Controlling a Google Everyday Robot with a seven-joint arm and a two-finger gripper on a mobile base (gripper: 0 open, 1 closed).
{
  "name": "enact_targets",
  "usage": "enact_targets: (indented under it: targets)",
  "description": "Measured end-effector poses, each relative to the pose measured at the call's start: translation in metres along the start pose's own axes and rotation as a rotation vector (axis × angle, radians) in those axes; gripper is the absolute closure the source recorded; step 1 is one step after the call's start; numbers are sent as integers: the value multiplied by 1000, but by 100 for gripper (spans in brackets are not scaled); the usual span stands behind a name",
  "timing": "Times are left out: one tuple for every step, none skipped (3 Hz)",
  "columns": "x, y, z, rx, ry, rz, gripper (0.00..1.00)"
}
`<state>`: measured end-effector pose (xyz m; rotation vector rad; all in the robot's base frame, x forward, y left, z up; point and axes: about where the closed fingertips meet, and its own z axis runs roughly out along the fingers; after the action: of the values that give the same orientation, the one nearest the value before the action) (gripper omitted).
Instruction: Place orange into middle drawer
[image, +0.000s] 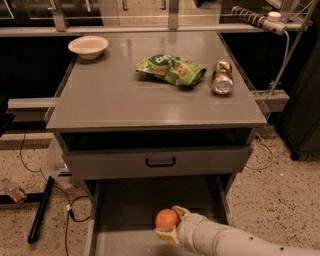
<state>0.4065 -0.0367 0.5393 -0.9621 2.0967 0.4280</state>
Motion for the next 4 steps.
enact_targets:
  targets:
    - [0,0,0,0,0,0,100]
    - [8,-6,7,16,26,-10,100]
    - [28,-31,35,33,82,-33,100]
    - [59,-59,63,73,126,-125,100]
